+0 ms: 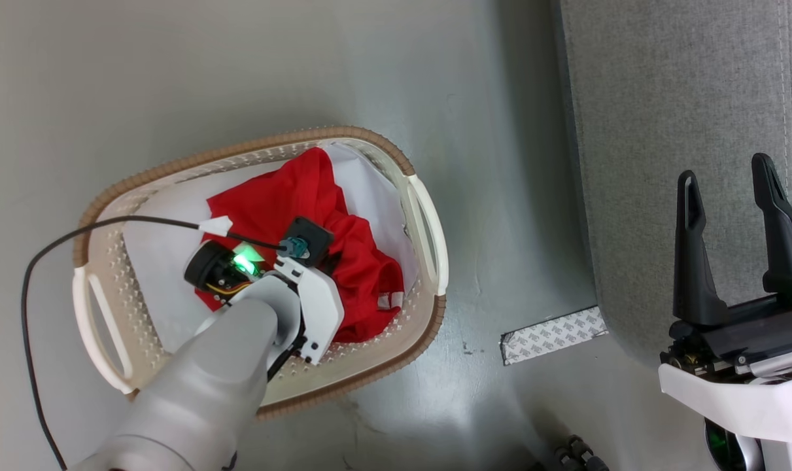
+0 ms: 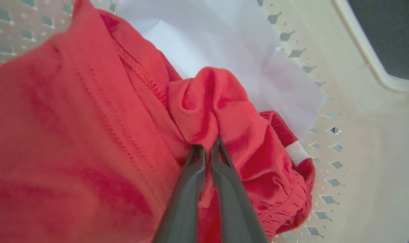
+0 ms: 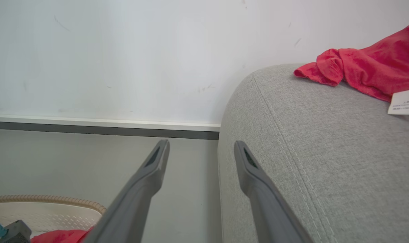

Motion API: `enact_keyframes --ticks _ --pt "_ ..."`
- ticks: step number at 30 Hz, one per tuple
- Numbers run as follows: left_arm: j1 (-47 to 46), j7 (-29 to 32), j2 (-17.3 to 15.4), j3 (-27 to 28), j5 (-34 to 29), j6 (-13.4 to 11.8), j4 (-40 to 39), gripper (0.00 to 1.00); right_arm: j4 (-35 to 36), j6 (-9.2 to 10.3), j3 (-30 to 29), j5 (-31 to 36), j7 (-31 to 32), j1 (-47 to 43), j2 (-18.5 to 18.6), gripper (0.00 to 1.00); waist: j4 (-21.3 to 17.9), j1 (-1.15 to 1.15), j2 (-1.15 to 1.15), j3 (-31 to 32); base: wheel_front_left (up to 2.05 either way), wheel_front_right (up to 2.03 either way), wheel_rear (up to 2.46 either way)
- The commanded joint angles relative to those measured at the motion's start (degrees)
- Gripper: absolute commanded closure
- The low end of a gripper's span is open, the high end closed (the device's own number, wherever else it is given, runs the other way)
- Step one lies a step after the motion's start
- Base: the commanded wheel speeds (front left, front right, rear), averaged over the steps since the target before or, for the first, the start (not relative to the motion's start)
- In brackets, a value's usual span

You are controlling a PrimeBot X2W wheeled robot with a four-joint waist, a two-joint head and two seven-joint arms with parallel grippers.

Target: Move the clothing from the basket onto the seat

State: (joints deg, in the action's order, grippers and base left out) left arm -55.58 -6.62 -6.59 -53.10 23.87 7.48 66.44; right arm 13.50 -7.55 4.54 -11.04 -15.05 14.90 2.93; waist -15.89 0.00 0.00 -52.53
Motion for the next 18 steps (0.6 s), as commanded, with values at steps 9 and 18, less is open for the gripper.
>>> enact_keyframes --ticks 9,18 --pt "0.32 -3.86 0.36 -2.59 7.6 -0.06 -2.48 1.0 -0.67 0.13 -0.59 0.64 -0.19 -0.53 -0.04 0.0 1.29 0.0 0.0 1.55 0.0 0.0 0.0" --pt "3.61 -6.29 -1.71 -7.59 21.1 -0.05 -13.88 1.0 -2.77 0.13 -0.91 0.53 -0.19 -0.14 -0.02 0.0 3.31 0.0 0.0 7.38 0.0 0.0 0.0"
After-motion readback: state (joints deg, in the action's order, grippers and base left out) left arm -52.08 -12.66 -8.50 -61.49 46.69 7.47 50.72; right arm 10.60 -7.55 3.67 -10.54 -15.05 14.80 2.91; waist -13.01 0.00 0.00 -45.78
